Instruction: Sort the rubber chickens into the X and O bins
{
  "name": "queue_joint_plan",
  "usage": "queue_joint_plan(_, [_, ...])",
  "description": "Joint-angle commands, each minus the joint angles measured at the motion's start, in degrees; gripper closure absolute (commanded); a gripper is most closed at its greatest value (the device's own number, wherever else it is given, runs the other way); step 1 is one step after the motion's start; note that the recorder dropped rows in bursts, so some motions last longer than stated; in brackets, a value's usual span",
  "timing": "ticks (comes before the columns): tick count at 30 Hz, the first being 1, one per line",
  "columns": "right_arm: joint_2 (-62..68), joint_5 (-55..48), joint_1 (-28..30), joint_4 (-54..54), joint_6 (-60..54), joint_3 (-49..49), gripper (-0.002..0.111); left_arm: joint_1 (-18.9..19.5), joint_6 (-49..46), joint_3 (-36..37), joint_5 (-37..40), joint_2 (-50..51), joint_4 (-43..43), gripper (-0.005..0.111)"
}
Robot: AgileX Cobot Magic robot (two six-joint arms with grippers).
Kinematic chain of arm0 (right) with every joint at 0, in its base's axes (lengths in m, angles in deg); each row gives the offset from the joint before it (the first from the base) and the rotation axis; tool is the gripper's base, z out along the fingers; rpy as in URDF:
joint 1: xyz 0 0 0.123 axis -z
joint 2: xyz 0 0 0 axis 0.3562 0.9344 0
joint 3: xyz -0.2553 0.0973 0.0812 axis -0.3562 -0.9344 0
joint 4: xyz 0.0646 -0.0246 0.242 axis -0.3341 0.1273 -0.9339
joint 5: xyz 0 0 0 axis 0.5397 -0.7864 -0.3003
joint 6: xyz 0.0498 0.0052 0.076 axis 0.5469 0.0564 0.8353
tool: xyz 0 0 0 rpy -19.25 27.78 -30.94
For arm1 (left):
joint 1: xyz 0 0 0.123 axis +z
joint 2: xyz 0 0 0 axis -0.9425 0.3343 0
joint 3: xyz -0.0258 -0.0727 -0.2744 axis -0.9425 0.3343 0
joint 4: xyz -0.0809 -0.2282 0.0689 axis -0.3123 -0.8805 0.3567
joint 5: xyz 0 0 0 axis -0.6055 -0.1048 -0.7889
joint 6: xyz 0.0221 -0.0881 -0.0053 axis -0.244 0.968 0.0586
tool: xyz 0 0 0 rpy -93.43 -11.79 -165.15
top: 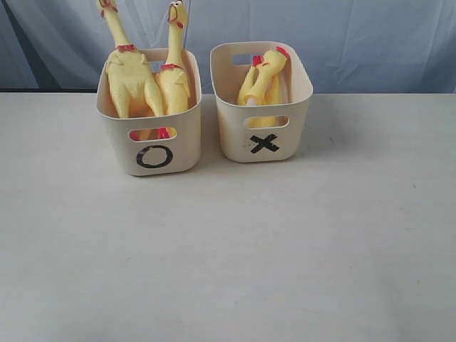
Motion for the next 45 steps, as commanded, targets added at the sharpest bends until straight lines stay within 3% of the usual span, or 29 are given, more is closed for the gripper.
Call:
queue_joint_plan(1, [-0.29, 0.52, -2.53, 0.71, 0.10, -0.07, 0.109, -2.11, -0.11, 0.26, -0.12, -0.30, -0.55, 0.107])
queue_joint_plan(13, [-0.29, 0.52, -2.66, 1.38, 0.10, -0.07, 0.109, -2.08, -0.11, 0.26, 0.17, -0.30, -0.13, 0.107])
queue_joint_plan(26, [-0.29, 0.97, -2.66, 19.72, 0.10, -0.07, 0.109, -2.08, -0.11, 0.26, 0.80, -0.30, 0.11, 0.107])
queue_joint_plan(45, [-0.29, 1.34, -2.66, 14.21, 1.93, -0.07, 0.109, -2.08, -0.11, 0.26, -0.05, -0.30, 0.13, 0.107])
